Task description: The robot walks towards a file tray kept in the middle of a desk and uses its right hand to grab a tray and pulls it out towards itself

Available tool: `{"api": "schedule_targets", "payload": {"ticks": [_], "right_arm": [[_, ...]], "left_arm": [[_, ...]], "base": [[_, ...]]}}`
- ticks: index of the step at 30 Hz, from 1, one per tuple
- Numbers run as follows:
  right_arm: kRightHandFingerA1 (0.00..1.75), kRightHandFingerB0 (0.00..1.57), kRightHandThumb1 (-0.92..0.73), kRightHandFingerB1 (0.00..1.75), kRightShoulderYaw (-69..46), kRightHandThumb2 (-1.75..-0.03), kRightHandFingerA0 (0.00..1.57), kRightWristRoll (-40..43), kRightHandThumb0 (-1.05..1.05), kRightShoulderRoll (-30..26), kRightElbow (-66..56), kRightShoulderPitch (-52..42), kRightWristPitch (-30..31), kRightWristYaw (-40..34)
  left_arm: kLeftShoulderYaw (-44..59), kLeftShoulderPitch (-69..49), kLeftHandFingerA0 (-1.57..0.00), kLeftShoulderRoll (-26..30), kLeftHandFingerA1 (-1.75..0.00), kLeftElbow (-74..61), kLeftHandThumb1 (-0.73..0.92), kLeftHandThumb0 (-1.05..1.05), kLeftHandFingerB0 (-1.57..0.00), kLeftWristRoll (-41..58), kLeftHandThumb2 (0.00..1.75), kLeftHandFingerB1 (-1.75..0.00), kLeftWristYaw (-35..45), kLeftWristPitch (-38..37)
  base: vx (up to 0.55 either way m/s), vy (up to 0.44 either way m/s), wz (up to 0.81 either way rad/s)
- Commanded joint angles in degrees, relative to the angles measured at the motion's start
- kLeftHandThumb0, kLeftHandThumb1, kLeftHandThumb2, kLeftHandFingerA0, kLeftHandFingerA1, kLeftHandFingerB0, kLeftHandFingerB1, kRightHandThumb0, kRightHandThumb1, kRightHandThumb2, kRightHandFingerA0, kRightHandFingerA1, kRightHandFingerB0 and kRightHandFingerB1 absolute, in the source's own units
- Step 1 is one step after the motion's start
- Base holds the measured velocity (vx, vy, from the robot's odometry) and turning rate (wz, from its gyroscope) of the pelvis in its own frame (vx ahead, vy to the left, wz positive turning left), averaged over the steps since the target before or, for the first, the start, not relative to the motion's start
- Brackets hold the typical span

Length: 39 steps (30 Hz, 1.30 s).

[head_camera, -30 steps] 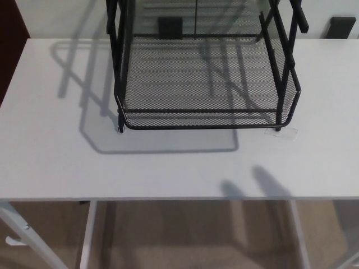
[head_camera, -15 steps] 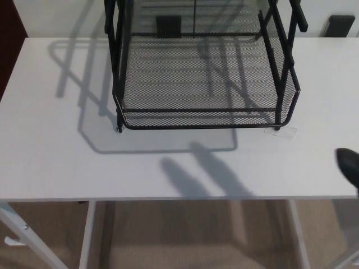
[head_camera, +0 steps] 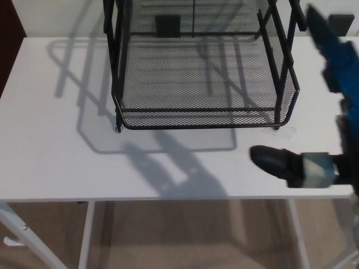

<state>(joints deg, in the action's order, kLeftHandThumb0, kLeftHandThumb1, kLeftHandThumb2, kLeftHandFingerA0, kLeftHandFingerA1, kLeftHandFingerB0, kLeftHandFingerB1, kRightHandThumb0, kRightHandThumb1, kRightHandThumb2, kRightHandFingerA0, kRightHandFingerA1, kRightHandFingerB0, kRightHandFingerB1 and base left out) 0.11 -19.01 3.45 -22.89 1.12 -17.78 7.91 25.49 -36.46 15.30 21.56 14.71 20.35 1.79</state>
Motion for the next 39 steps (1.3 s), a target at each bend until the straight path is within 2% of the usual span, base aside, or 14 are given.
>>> {"api": "schedule_targets", "payload": {"ticks": [1,7,8,10,11,12,16,17,18,26,31,34,37,39], "right_arm": [[0.13,0.00,-0.41,0.32,25.46,-0.59,0.00,-62.68,-0.78,-2.10,22.93,15.82,28.36,-4.04],[0.06,0.00,-0.40,0.21,28.01,-0.82,0.00,-61.32,-0.56,-1.51,26.80,18.17,31.83,-1.15],[0.12,0.00,-0.34,0.33,28.10,-0.53,0.00,-61.27,-0.76,-1.59,26.87,18.29,32.06,-1.21],[0.00,0.00,-0.45,0.14,29.13,-0.83,0.00,-61.39,-0.62,-1.90,28.98,19.23,33.44,-1.15],[0.01,0.00,-0.43,0.18,29.71,-0.82,0.00,-61.19,-0.61,-2.00,30.40,19.79,34.15,-1.60],[0.01,0.00,-0.43,0.17,30.10,-0.82,0.00,-61.02,-0.61,-2.13,31.25,20.26,34.58,-1.80],[0.10,0.00,-0.36,0.30,31.32,-0.57,0.00,-59.85,-0.76,-2.18,34.04,20.72,36.61,-3.84],[0.00,0.00,-0.42,0.19,31.56,-0.81,0.00,-59.79,-0.65,-2.13,34.61,20.64,37.25,-3.90],[0.00,0.00,-0.41,0.19,32.21,-0.81,0.00,-60.33,-0.65,-2.24,35.57,20.51,38.44,-3.98],[0.13,0.00,-0.47,0.22,36.24,-0.90,0.00,-65.82,-0.81,-3.08,41.28,22.19,45.50,-7.76],[0.00,0.00,-0.59,0.08,38.28,-0.95,0.00,-70.74,-0.99,-4.19,41.43,23.46,48.16,-8.59],[0.00,0.00,-0.52,0.05,38.55,-0.90,0.00,-71.66,-0.96,-4.28,41.02,24.07,48.93,-9.75],[0.04,0.00,-0.55,0.01,38.83,-0.92,0.00,-72.03,-0.98,-4.56,40.31,24.80,49.22,-10.69],[0.01,0.00,-0.52,0.03,38.42,-0.86,0.00,-71.64,-0.89,-3.86,38.60,24.88,49.27,-12.84]], "left_arm": [[-0.38,0.72,-0.31,0.88,-0.40,-1.87,0.60,-0.11,-0.39,-1.16,0.57,-0.38,-0.09,-3.40],[-0.80,0.92,-0.33,1.38,-0.39,-2.04,0.58,-0.14,-0.39,-1.92,0.57,-0.37,-0.21,-3.26],[-0.83,1.00,-0.33,1.39,-0.39,-2.10,0.58,-0.14,-0.39,-1.95,0.57,-0.37,-0.24,-3.21],[-0.98,1.06,-0.32,1.58,-0.40,-2.59,0.59,-0.13,-0.38,-1.99,0.57,-0.37,-0.03,-2.99],[-1.04,1.10,-0.22,1.57,-0.54,-2.87,0.41,-0.11,-0.28,-2.11,0.88,-0.55,-0.13,-3.09],[-0.95,1.22,-0.31,1.60,-0.40,-3.16,0.59,-0.13,-0.39,-1.87,0.57,-0.38,-0.08,-2.63],[-0.53,1.18,-0.20,1.18,-0.54,-4.01,0.40,-0.09,-0.27,-0.66,0.87,-0.55,0.46,-1.83],[-0.62,1.29,-0.30,1.36,-0.42,-3.78,0.57,-0.15,-0.37,-0.82,0.58,-0.38,0.52,-1.84],[-0.74,1.39,-0.21,1.50,-0.54,-3.39,0.39,-0.09,-0.27,-1.12,0.87,-0.55,0.48,-2.00],[-0.66,1.15,-0.30,1.37,-0.43,-3.28,0.57,-0.15,-0.38,-0.90,0.58,-0.39,1.04,-2.63],[-0.61,1.43,-0.23,1.13,-0.55,-3.31,0.38,-0.09,-0.31,-1.14,0.87,-0.56,-0.03,-1.78],[-0.81,1.30,-0.33,1.32,-0.41,-3.33,0.56,-0.13,-0.41,-1.26,0.56,-0.38,0.47,-2.14],[-0.87,1.39,-0.22,1.56,-0.55,-3.29,0.39,-0.11,-0.29,-0.99,0.87,-0.55,1.21,-2.12],[-0.81,1.46,-0.35,1.78,-0.41,-2.77,0.57,-0.15,-0.41,-1.24,0.57,-0.39,1.15,-2.43]], "base": [[0.00,0.000,0.00],[0.00,0.000,0.00],[0.00,0.000,0.00],[0.00,0.000,0.00],[0.00,0.000,0.00],[0.00,0.000,0.00],[0.00,0.000,0.00],[0.00,0.000,0.00],[0.00,0.000,0.00],[0.00,0.000,0.00],[0.00,0.000,0.00],[0.00,0.000,0.00],[0.00,0.000,0.00],[0.00,0.000,0.00]]}}
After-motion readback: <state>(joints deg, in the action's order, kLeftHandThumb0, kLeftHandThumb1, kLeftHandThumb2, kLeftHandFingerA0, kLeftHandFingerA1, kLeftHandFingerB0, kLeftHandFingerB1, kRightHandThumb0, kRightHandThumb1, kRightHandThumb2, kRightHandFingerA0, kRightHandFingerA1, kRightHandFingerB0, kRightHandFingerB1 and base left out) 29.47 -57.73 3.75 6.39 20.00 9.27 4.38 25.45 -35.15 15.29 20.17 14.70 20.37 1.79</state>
